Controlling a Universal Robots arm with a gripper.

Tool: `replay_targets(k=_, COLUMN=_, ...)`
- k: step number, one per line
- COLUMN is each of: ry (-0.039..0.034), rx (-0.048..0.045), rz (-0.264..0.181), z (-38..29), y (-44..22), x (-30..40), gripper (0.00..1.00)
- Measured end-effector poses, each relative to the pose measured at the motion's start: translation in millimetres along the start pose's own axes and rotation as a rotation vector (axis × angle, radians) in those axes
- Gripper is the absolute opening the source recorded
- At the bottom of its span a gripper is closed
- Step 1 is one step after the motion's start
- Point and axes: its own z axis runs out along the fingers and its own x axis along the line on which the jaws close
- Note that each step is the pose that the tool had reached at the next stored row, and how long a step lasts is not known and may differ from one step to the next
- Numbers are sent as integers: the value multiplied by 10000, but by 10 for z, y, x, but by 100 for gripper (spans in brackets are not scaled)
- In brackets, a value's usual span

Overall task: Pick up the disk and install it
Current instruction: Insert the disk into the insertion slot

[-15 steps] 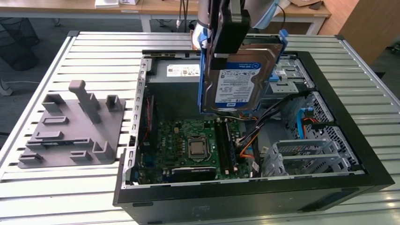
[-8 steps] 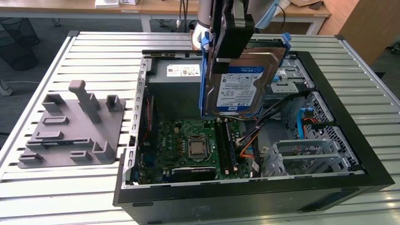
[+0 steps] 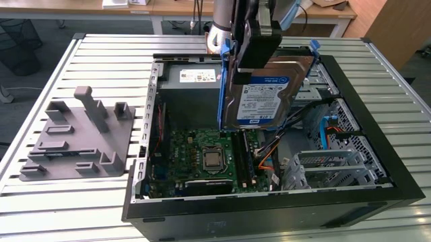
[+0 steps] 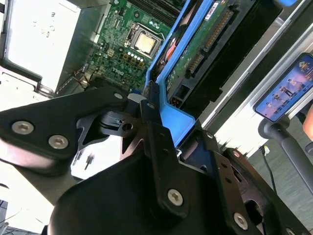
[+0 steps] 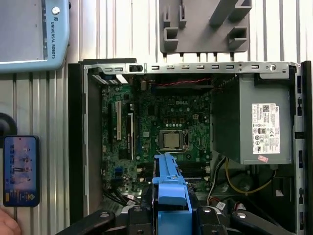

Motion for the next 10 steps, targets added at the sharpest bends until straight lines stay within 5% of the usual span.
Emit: replay_targets(k=10, ry=28, rx=1, rz=3, z=0, y=-38, x=48, gripper=37)
